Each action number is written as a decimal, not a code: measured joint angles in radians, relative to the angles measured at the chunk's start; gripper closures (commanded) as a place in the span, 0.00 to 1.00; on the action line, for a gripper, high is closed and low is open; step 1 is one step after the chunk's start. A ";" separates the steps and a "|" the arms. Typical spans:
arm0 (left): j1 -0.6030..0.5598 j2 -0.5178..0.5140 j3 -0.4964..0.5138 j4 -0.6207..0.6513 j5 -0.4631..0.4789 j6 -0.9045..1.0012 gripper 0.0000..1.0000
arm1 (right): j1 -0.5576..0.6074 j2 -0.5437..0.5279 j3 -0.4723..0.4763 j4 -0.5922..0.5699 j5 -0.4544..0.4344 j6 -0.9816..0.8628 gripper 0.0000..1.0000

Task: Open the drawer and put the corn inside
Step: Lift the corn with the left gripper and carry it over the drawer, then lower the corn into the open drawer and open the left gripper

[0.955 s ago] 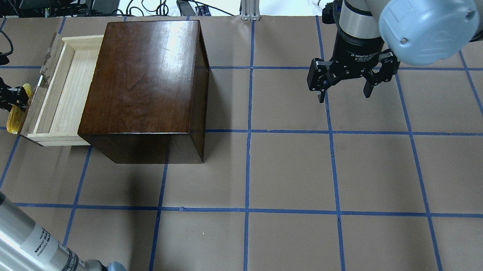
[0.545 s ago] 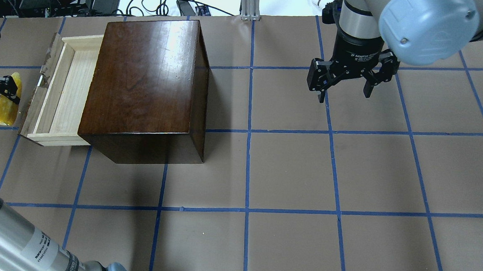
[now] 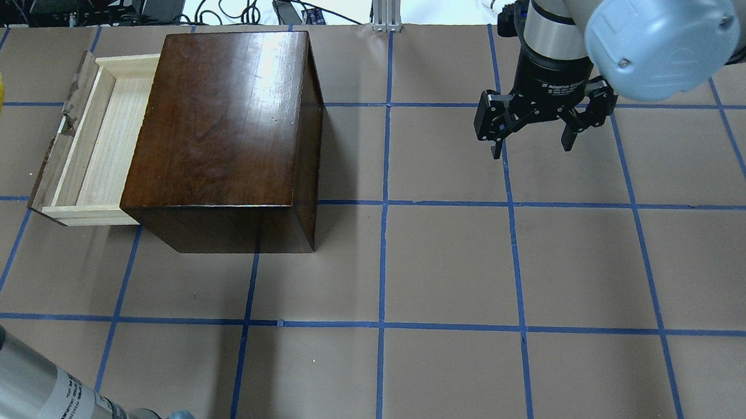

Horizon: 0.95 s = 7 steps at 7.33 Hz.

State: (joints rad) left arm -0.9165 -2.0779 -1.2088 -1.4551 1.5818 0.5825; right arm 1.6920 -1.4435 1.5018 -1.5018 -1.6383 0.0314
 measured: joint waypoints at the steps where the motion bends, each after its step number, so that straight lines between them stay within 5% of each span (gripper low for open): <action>1: -0.037 0.037 0.012 -0.026 -0.002 -0.003 1.00 | 0.000 0.000 0.000 0.000 0.000 0.000 0.00; 7: -0.250 0.072 -0.051 -0.051 -0.074 -0.163 1.00 | 0.000 0.000 0.000 0.000 0.000 0.001 0.00</action>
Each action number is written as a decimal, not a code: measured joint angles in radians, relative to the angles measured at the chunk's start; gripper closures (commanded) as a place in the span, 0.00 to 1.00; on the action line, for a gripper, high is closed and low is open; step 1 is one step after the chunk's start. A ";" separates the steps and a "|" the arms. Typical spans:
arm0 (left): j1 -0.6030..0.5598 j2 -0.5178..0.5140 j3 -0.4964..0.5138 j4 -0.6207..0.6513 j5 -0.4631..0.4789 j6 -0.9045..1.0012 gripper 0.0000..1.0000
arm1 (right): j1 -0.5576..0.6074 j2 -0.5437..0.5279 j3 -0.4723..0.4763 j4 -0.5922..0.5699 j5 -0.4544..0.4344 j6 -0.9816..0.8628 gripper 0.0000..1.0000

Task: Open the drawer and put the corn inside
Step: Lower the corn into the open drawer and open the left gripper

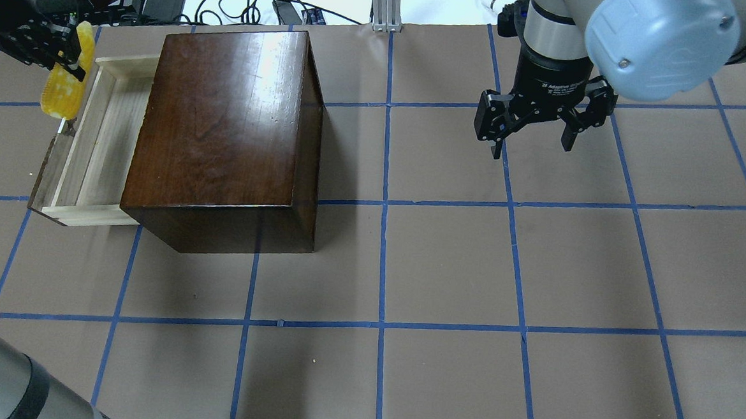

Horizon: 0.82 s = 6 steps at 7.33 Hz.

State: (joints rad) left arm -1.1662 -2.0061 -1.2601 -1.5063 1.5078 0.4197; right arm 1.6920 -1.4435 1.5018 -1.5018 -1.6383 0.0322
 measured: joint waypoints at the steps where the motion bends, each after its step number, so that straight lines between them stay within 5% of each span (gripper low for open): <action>1: -0.008 -0.002 -0.028 0.002 -0.004 -0.012 1.00 | 0.000 0.000 0.000 0.000 0.000 0.000 0.00; 3: -0.010 -0.012 -0.093 0.011 -0.004 -0.016 1.00 | 0.000 0.000 0.000 0.000 0.000 0.000 0.00; 4: -0.009 -0.014 -0.120 0.028 -0.005 -0.016 0.85 | 0.000 0.000 0.000 0.000 0.000 0.000 0.00; 5: -0.009 -0.016 -0.132 0.042 -0.005 -0.014 0.56 | 0.000 0.000 0.000 0.000 0.000 0.000 0.00; 6: -0.009 -0.019 -0.135 0.049 -0.005 -0.011 0.43 | 0.000 0.000 0.000 0.000 0.000 -0.001 0.00</action>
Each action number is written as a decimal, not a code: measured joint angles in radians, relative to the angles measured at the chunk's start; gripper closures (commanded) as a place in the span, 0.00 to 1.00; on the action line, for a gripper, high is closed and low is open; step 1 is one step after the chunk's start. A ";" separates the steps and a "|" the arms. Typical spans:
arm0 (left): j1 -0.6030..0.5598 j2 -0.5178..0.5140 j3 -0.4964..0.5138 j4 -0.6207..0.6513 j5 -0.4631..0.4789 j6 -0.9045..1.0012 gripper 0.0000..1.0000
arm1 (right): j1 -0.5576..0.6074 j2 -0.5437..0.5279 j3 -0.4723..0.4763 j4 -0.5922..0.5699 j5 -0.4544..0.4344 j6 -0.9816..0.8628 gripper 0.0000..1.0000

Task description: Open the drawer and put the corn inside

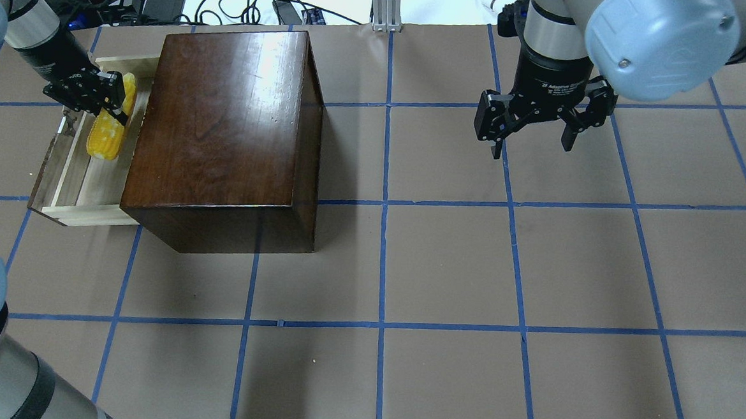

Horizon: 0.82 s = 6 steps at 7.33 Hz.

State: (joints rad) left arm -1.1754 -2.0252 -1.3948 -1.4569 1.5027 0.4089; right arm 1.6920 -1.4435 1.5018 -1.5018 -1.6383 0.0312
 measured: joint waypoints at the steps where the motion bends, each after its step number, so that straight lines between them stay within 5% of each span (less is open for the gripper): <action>1: 0.000 -0.006 0.000 0.006 -0.001 0.002 0.26 | 0.000 0.000 0.000 0.000 0.000 0.000 0.00; 3: -0.001 -0.022 0.002 0.024 -0.009 0.000 0.15 | 0.000 0.000 0.000 0.000 0.000 -0.001 0.00; 4: -0.001 -0.025 0.003 0.028 -0.019 -0.001 0.00 | 0.000 0.000 0.000 0.000 0.000 0.000 0.00; 6: -0.002 -0.013 0.004 0.024 -0.025 -0.003 0.00 | 0.000 0.000 0.000 0.000 0.000 0.000 0.00</action>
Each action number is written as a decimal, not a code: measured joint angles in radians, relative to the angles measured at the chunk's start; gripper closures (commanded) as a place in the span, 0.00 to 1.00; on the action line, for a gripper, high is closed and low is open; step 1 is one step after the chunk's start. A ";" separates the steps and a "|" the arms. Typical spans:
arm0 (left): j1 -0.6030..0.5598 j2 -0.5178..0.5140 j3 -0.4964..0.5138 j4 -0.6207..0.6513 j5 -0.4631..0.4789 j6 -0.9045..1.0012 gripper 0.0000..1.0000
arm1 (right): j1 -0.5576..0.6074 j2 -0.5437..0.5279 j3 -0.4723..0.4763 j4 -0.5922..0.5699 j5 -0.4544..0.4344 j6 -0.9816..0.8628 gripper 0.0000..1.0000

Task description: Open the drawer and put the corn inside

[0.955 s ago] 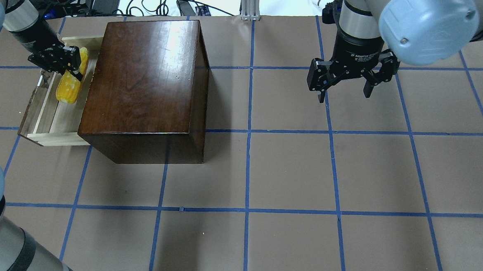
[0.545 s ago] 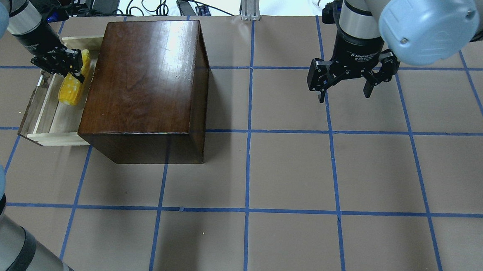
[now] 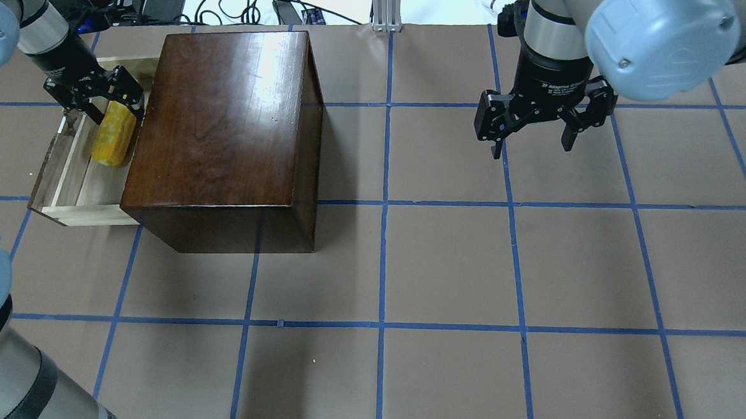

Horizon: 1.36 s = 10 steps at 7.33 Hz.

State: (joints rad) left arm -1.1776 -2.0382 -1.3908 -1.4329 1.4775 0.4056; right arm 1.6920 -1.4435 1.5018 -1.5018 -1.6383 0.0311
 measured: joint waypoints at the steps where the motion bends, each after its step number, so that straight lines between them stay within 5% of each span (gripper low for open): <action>1: -0.002 0.012 0.002 -0.005 0.003 0.000 0.00 | 0.000 0.000 0.000 0.000 0.000 0.000 0.00; 5: -0.020 0.089 0.041 -0.093 0.045 -0.008 0.00 | 0.000 0.000 0.000 0.000 0.000 0.000 0.00; 10: -0.218 0.163 0.100 -0.157 0.085 -0.160 0.00 | 0.000 0.000 0.000 0.000 0.000 0.000 0.00</action>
State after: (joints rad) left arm -1.3956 -1.8748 -1.2913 -1.5903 1.5630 0.2453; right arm 1.6920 -1.4435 1.5018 -1.5018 -1.6383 0.0311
